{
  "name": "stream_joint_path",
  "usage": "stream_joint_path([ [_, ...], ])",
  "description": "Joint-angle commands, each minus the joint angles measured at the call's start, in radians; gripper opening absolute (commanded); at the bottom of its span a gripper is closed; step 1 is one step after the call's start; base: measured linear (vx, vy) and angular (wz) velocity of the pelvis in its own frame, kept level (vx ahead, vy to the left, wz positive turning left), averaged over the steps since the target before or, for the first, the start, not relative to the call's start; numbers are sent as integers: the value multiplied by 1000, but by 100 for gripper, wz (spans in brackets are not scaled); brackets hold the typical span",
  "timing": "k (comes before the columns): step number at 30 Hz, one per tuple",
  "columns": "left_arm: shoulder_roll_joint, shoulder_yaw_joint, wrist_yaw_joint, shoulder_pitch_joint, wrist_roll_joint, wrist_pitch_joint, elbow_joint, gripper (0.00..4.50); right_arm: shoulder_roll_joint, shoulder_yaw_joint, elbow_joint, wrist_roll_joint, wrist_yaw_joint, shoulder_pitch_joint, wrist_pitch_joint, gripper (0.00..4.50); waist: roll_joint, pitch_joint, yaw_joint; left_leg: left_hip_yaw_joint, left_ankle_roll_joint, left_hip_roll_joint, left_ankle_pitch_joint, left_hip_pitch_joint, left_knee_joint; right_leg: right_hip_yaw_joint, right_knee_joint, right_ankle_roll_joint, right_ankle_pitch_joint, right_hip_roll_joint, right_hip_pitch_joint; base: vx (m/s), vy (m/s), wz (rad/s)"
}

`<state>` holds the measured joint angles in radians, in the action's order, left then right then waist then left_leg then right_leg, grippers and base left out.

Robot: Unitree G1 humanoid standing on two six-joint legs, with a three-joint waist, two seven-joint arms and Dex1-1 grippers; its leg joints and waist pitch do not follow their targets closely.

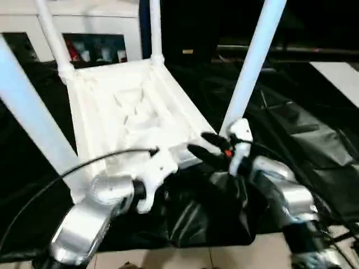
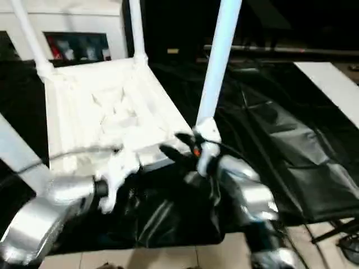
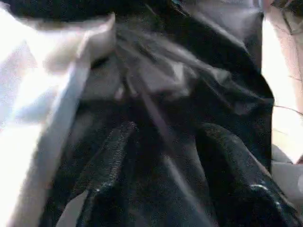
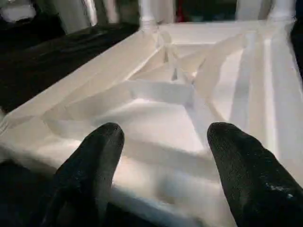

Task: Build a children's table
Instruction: Rotate table base

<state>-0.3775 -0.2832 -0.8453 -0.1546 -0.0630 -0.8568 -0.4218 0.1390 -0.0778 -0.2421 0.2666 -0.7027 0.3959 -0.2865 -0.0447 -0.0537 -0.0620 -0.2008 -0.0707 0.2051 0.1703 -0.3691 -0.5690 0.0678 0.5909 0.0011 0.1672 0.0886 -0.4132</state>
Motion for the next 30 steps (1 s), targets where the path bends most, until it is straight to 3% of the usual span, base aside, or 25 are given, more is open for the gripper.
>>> stream_joint_path([
  [1, -7, -8, 18, 10, 9, -33, -37, 266, -8, 16, -34, -7, 28, 26, 28, 316, 3, 54, -1, 20, -13, 29, 311, 13, 72, -42, -80, -127, 415, 48, 35, 0, 0, 0],
  [3, -22, -8, 34, 29, 31, -42, -46, 294, -37, 33, -89, -21, 79, 61, 69, 316, 4, 53, -2, 20, -19, 29, 309, 17, 71, -43, -81, -115, 404, 45, 32, 0, 0, 0],
  [9, -39, 2, 99, 76, 56, -44, -61, 341, -91, 105, -210, -11, 215, 133, 132, 316, 4, 59, 0, 19, -25, 25, 265, 13, 69, -42, -66, -126, 309, 39, 38, 0, 0, 0],
  [11, -68, -2, 118, 98, 62, -40, -61, 358, -103, 146, -300, -19, 299, 183, 187, 316, 5, 60, 3, 18, -28, 23, 259, 12, 68, -42, -60, -140, 276, 38, 38, 0, 0, 0],
  [14, -84, -1, 130, 105, 76, -25, -44, 385, -94, 181, -360, -27, 379, 214, 225, 316, 6, 61, -1, 14, -26, 22, 250, 17, 64, -42, -57, -138, 247, 35, 37, 0, 0, 0],
  [20, -89, 0, 138, 110, 78, -19, -40, 428, -84, 204, -404, -38, 419, 233, 258, 316, 6, 64, -5, 13, -24, 20, 240, 16, 61, -42, -53, -139, 219, 36, 40, 0, 0, 0],
  [24, -110, 9, 128, 121, 51, 67, -28, 446, -29, 254, -492, -48, 477, 266, 323, 316, 7, 62, -10, 13, -29, 20, 283, 20, 60, -41, -60, -132, 281, 37, 34, 0, 0, 0],
  [28, -123, 52, 69, 130, -5, 151, -38, 446, -3, 264, -534, -45, 476, 285, 339, 316, 10, 61, -23, 11, -37, 21, 303, 27, 58, -42, -59, -132, 275, 33, 28, 0, 0, 0],
  [30, -135, 67, 38, 133, -24, 190, -43, 446, 3, 264, -546, -40, 465, 292, 338, 316, 8, 62, -26, 12, -37, 19, 302, 21, 59, -41, -57, -128, 274, 32, 33, 0, 0, 0],
])
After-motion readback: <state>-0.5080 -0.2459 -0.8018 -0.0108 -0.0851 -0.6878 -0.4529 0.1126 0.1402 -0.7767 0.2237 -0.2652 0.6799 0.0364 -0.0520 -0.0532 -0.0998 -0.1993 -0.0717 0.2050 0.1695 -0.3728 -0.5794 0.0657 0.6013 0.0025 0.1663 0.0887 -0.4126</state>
